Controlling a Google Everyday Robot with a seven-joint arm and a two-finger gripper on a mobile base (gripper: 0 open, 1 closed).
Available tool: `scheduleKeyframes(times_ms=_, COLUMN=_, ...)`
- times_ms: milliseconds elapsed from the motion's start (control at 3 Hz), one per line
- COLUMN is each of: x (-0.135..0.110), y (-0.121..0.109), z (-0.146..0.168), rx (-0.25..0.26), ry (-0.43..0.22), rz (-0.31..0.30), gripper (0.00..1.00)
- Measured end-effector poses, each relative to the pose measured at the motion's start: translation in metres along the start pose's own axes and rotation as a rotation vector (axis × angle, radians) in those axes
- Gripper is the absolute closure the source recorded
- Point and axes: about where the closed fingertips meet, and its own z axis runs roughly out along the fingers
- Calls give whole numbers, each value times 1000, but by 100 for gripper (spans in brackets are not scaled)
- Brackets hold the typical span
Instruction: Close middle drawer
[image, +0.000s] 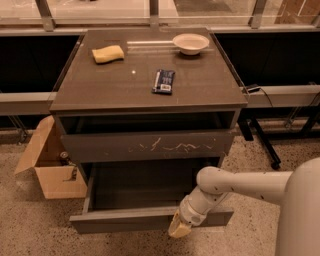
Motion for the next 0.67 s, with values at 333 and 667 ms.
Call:
scheduleKeyframes(times_ms=333, x=9, y=-12, z=-6, rx=21, ry=9, rz=15, gripper=18)
scheduleKeyframes(times_ms=667, x=17, y=-24, z=-16, rx=42, ry=11, rz=22, gripper=0)
